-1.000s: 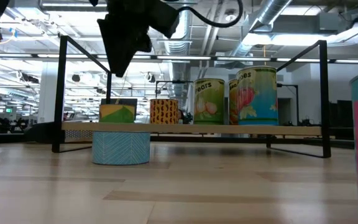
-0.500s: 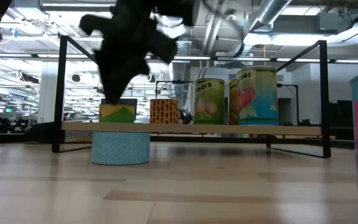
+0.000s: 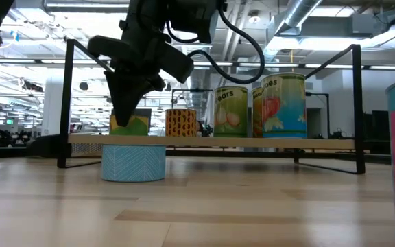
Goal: Pick and place cans onto a shelf
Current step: Put the canned mushrooms on the shelf, then put the canned salmon on the shelf
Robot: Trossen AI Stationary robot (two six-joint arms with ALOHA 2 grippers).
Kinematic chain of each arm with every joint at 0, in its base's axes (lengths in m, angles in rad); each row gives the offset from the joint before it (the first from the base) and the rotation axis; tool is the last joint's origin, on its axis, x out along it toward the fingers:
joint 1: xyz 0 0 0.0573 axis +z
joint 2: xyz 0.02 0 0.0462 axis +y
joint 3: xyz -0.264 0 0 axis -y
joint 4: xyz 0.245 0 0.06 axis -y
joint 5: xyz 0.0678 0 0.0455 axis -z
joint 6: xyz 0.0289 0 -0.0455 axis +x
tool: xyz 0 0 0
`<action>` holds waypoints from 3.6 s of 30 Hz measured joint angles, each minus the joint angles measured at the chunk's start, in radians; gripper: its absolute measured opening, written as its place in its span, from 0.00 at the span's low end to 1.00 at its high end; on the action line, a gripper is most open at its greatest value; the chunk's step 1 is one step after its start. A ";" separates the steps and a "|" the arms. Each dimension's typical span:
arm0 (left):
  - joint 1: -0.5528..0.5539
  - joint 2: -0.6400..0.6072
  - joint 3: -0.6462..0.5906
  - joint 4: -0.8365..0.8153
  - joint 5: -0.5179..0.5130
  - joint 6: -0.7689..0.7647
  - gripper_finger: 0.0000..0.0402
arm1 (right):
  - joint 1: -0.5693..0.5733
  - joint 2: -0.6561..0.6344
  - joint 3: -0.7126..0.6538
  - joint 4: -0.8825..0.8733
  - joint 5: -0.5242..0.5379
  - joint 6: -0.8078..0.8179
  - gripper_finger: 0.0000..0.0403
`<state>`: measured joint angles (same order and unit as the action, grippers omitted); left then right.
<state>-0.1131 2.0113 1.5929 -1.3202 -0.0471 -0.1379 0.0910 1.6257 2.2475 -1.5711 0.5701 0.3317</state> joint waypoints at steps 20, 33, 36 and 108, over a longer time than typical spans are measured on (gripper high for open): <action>0.074 0.000 0.000 -0.047 -0.085 0.002 0.00 | 0.000 0.000 0.000 0.000 0.000 0.001 0.06; 0.124 0.000 0.000 -0.066 -0.103 0.025 0.00 | 0.000 0.000 0.000 0.000 0.000 0.001 0.05; 0.124 -0.001 0.000 -0.074 -0.125 0.025 0.00 | 0.000 0.000 0.000 0.000 0.000 0.001 0.05; -0.251 -0.085 -0.191 0.523 0.153 0.229 0.36 | 0.261 0.098 0.000 0.001 -0.124 0.255 0.07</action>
<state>-0.3641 1.9263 1.4022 -0.7970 0.1061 0.0910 0.3523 1.7233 2.2475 -1.5703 0.4461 0.5869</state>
